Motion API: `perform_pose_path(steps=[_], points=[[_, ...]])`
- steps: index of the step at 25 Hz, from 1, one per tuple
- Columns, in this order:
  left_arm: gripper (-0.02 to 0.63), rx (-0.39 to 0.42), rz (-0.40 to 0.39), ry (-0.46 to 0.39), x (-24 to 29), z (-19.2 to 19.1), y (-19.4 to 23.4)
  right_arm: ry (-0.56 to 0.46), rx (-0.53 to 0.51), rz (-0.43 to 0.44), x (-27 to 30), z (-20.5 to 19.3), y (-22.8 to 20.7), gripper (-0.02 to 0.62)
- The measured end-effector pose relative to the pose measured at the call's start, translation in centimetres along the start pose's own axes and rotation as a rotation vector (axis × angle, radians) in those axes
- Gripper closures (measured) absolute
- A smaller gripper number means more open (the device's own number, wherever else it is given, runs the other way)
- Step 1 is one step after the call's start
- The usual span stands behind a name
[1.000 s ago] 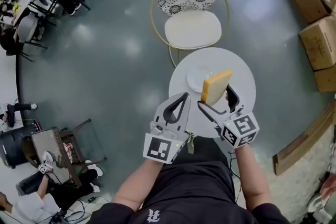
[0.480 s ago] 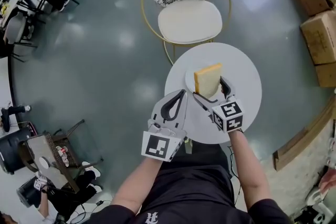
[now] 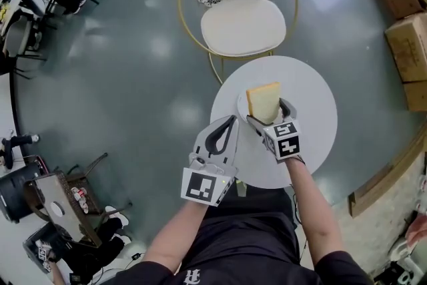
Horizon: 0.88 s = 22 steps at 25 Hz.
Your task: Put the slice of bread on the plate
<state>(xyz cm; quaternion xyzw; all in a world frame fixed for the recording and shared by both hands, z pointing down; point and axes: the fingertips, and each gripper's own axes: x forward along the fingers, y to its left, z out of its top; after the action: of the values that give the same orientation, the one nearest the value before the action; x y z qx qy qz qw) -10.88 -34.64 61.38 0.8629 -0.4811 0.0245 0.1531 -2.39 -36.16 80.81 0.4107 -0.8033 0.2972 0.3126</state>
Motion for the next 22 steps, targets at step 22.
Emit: perform_pose_path(steps=[22], points=[[0.598, -0.037, 0.021, 0.031, 1.4, -1.2, 1.7, 0.151, -0.039, -0.023, 4.1, -2.1, -0.3, 0.092]])
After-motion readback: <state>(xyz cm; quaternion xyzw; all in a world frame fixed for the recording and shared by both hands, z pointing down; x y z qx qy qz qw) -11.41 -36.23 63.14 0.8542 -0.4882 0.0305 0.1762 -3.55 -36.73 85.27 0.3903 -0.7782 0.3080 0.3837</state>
